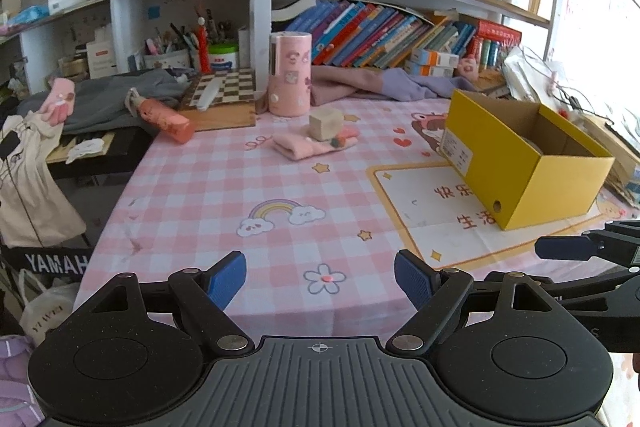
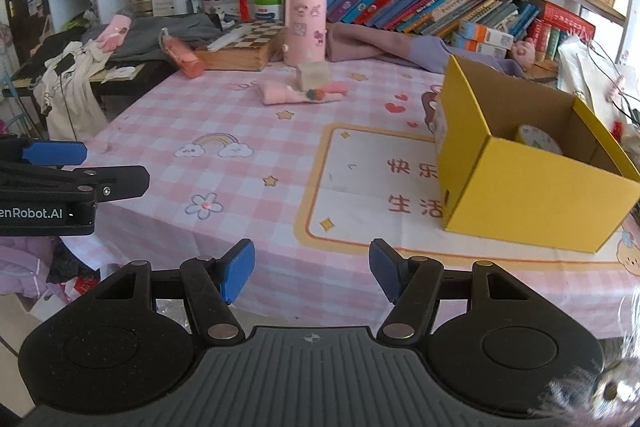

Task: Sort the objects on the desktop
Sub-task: 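Withdraw both open tools from the yellow box toward the beige cube, then grasp the beige cube with the right tool while the left grasps the pink glove, then lift the beige cube and pink glove and carry both toward the yellow box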

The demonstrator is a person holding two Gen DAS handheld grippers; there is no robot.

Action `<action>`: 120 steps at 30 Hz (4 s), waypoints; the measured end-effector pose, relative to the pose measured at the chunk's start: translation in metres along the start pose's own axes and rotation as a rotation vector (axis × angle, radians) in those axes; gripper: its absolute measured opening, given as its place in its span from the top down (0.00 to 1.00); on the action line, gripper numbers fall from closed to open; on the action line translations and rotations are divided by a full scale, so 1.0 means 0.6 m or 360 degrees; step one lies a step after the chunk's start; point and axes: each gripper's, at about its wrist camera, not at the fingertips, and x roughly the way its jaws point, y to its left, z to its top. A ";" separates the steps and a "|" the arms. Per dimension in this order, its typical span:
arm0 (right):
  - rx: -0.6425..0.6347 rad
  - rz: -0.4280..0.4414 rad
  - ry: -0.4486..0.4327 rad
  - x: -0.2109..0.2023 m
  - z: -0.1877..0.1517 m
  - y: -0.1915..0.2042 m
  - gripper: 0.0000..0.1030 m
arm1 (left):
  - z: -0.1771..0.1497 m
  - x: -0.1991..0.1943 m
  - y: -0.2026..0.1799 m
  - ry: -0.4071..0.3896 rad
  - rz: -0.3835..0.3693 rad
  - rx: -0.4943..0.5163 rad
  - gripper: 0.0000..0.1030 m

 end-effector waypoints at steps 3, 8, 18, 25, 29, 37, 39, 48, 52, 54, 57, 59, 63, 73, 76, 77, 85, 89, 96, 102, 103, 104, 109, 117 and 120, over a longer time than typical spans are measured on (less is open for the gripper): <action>-0.0011 0.0010 -0.0010 0.004 0.010 0.008 0.41 | 0.003 0.002 0.003 -0.0002 -0.0005 0.0000 0.18; -0.0012 0.0024 -0.0022 0.014 0.024 0.014 0.41 | 0.015 0.011 0.006 -0.0035 -0.0002 -0.0005 0.18; -0.0001 0.0077 -0.0012 0.067 0.061 0.016 0.41 | 0.052 0.053 0.026 -0.0053 0.0058 -0.0026 0.13; 0.0036 0.0081 0.0003 0.126 0.107 -0.004 0.41 | 0.092 0.113 0.044 -0.0008 0.0081 -0.0020 0.13; 0.0069 0.0070 0.0008 0.161 0.138 -0.024 0.41 | 0.116 0.149 0.050 0.0002 0.0084 -0.0022 0.13; 0.0097 0.0062 0.0040 0.235 0.200 -0.063 0.41 | 0.157 0.218 0.060 0.0045 0.0094 -0.0023 0.13; 0.0099 0.0063 0.0049 0.253 0.215 -0.071 0.41 | 0.164 0.237 0.061 0.0065 0.0091 -0.0020 0.13; 0.0108 0.0091 0.0086 0.336 0.282 -0.098 0.41 | 0.188 0.317 0.059 0.0161 0.0087 0.0030 0.13; 0.0083 0.0126 0.0104 0.373 0.309 -0.105 0.41 | 0.196 0.345 0.057 0.0197 0.0089 0.0038 0.13; 0.0061 0.0141 0.0110 0.392 0.323 -0.107 0.41 | 0.198 0.359 0.056 0.0213 0.0092 0.0042 0.13; 0.0028 0.0168 0.0123 0.421 0.340 -0.109 0.41 | 0.202 0.382 0.057 0.0231 0.0099 0.0041 0.13; 0.0007 0.0187 0.0133 0.437 0.349 -0.107 0.41 | 0.205 0.396 0.056 0.0242 0.0102 0.0043 0.13; -0.0031 0.0224 0.0146 0.469 0.367 -0.105 0.41 | 0.210 0.422 0.053 0.0271 0.0098 0.0053 0.13; -0.0118 0.0372 0.0214 0.528 0.385 -0.080 0.39 | 0.214 0.456 0.047 0.0323 0.0099 0.0076 0.13; -0.0123 0.0419 0.0228 0.533 0.390 -0.073 0.38 | 0.214 0.459 0.047 0.0333 0.0103 0.0075 0.13; -0.0127 0.0433 0.0230 0.533 0.390 -0.071 0.38 | 0.214 0.460 0.047 0.0336 0.0104 0.0073 0.13; -0.0108 0.0445 0.0336 0.559 0.381 -0.070 0.36 | 0.215 0.464 0.050 0.0349 0.0120 0.0060 0.13; -0.0123 0.0409 0.0348 0.562 0.375 -0.073 0.44 | 0.217 0.468 0.051 0.0347 0.0121 0.0053 0.13; -0.0052 0.0325 0.0148 0.516 0.382 -0.108 0.54 | 0.223 0.490 0.043 0.0326 0.0106 0.0072 0.13; 0.0085 0.0183 0.0139 0.480 0.373 -0.162 0.54 | 0.227 0.520 0.041 0.0344 0.0062 0.0040 0.13; 0.0106 0.0175 0.0147 0.477 0.370 -0.169 0.54 | 0.227 0.523 0.041 0.0347 0.0053 0.0036 0.14; 0.0124 0.0166 0.0153 0.473 0.365 -0.175 0.54 | 0.225 0.527 0.041 0.0353 0.0047 0.0029 0.14; 0.0155 0.0127 0.0160 0.456 0.351 -0.186 0.54 | 0.221 0.534 0.053 0.0380 0.0031 -0.0074 0.19; 0.0183 0.0123 0.0173 0.438 0.332 -0.185 0.54 | 0.223 0.512 0.056 0.0339 0.0009 -0.0135 0.79; 0.0188 0.0120 0.0175 0.434 0.329 -0.184 0.54 | 0.225 0.492 0.045 0.0288 0.0004 -0.0108 0.81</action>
